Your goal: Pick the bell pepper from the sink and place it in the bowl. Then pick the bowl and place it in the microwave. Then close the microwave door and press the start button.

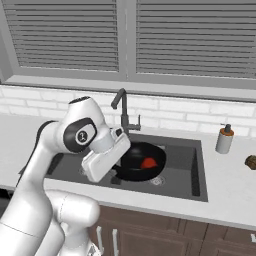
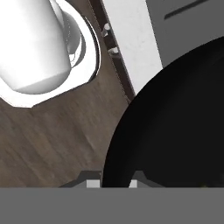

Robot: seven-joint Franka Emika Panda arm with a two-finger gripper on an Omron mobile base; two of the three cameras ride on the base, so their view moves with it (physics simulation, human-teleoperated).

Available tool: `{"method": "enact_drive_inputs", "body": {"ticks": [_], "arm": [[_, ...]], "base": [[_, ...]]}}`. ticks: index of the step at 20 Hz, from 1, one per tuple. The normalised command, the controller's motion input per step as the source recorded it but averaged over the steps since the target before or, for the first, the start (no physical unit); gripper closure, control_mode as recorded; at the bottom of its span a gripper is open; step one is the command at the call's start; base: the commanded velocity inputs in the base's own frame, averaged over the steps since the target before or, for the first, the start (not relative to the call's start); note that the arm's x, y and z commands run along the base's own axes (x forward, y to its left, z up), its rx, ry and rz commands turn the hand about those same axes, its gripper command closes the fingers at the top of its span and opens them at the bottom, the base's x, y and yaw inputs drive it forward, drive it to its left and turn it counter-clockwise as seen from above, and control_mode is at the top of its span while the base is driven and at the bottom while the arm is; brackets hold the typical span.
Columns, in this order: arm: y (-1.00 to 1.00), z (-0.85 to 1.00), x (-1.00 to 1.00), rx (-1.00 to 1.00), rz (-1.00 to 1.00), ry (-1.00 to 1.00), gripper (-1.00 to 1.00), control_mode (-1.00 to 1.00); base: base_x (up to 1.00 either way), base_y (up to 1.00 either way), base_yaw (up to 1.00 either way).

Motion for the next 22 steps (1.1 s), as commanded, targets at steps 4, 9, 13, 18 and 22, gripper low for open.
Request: {"method": "enact_drive_inputs", "body": {"ticks": [4, 9, 13, 18, 22], "arm": [[0.00, 0.00, 0.00, 0.00, -0.06, 0.00, 1.00, 1.00], [0.00, 0.00, 0.00, 0.00, 0.00, 0.00, 1.00, 1.00], [0.00, 0.00, 0.00, 0.00, 0.00, 0.00, 1.00, 1.00], [0.00, 0.00, 0.00, 0.00, 0.00, 0.00, 1.00, 1.00], [0.00, 0.00, 0.00, 0.00, 0.00, 0.00, 1.00, 1.00]], "base": [[0.00, 0.00, -0.15], [-0.12, 0.00, -0.55], [-0.14, -0.04, -0.69], [-0.06, -0.18, -0.73], [-0.01, -0.32, -0.73]]}}
